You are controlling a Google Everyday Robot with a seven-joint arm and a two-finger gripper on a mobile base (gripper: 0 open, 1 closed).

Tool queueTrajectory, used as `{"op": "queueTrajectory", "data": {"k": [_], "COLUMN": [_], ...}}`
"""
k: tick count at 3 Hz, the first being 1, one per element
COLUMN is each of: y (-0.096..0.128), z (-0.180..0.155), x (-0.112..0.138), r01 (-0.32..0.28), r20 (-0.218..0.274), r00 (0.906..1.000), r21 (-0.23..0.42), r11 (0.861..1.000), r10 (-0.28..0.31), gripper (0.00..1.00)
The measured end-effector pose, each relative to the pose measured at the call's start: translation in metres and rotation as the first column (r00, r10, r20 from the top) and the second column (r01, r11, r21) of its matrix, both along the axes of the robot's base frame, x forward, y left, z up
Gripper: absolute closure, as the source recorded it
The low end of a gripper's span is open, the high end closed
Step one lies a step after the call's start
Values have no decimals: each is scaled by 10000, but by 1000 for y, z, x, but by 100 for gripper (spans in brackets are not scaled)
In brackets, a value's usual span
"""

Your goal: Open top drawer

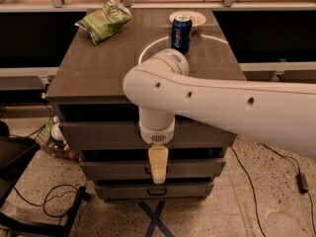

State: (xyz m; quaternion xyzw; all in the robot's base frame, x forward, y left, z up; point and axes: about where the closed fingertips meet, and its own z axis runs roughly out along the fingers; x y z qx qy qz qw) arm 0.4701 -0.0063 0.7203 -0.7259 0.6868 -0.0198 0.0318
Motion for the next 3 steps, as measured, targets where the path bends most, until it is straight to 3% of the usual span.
{"op": "queueTrajectory", "data": {"k": [3], "y": [11], "z": [-37], "x": [4], "r01": [-145], "r20": [-625], "r00": [9979], "r21": [112], "r11": [9998], "r10": [152], "gripper": [0]}}
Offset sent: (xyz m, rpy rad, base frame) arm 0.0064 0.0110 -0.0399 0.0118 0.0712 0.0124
